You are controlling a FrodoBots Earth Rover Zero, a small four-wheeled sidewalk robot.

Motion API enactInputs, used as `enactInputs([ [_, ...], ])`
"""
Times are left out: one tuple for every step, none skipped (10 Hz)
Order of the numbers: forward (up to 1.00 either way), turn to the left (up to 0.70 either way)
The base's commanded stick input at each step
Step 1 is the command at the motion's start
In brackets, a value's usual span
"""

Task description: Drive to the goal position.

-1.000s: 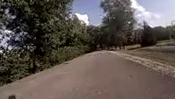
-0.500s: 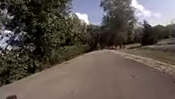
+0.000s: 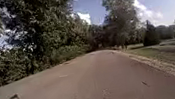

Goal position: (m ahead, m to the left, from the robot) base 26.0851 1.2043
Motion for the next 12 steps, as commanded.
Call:
enactInputs([
  [0.70,0.00],
  [0.70,0.00],
  [0.70,0.00],
  [0.70,0.00],
  [0.70,0.00],
  [0.70,0.00],
  [0.70,0.00],
  [0.70,0.00],
  [0.49,0.00],
  [0.22,0.00],
  [0.00,0.00],
  [0.00,0.00],
])
